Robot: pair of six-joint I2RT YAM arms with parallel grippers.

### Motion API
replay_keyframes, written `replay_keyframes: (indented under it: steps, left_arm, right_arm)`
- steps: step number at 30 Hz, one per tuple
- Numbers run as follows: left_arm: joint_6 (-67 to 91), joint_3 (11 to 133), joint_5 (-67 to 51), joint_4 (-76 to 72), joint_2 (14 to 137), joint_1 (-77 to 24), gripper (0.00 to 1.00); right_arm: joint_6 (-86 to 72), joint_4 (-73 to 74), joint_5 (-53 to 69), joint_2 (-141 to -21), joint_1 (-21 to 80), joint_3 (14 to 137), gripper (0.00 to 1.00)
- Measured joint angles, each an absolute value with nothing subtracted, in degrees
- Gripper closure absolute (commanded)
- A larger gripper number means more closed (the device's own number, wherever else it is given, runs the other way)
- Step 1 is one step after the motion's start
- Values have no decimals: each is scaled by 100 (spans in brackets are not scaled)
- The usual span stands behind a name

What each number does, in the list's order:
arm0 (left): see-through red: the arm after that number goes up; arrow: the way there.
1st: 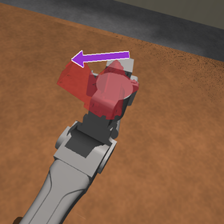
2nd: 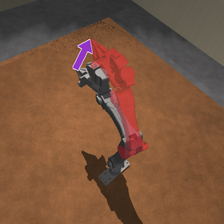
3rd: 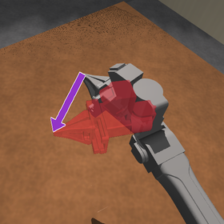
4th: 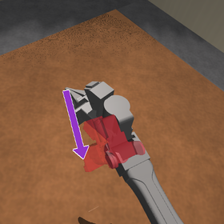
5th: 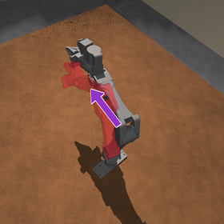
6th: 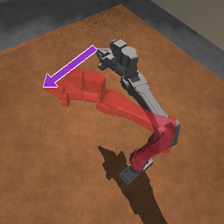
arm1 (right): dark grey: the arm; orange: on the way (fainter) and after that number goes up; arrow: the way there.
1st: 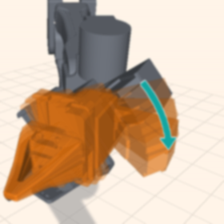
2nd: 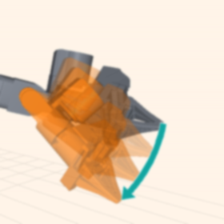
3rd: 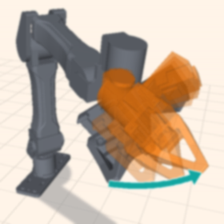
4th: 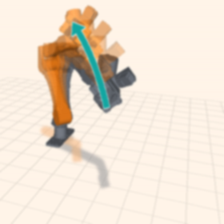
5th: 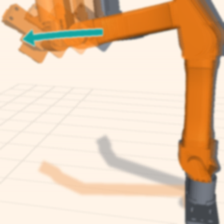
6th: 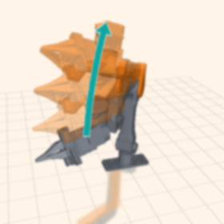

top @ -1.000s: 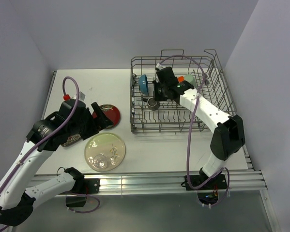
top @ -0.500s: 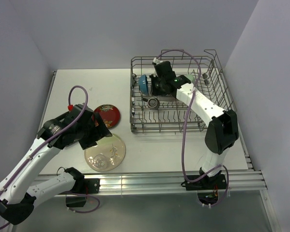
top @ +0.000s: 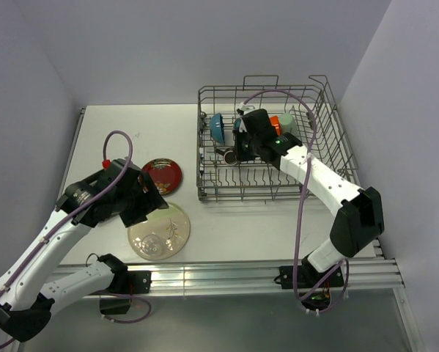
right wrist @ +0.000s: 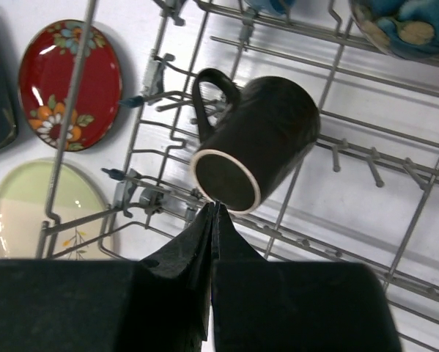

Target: Load the mixed dishes into the dish rack

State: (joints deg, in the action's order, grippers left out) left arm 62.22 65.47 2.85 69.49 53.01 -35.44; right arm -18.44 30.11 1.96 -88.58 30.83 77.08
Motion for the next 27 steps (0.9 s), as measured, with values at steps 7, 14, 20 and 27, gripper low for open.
replay_keyframes:
  steps: [7,14,20,27]
  left_arm:
    - [6217,6512,263,6947,5297,-3544,22]
    - [6224,6497,261,6978,5181,-3544,23]
    - [6246,6451,261,7030,4969,-3544,23]
    - [6248,6394,237,7083,5000,-3544,23]
  right_arm:
    - [-1844,2853,178,-8986,3135,7703,100]
    - [-1896,2853,8,-9585,3135,7909,100]
    - [-1896,2899,-91,-9780,3107,8215,100]
    - [-1852,2917,-123,-10141,2934,8674,100]
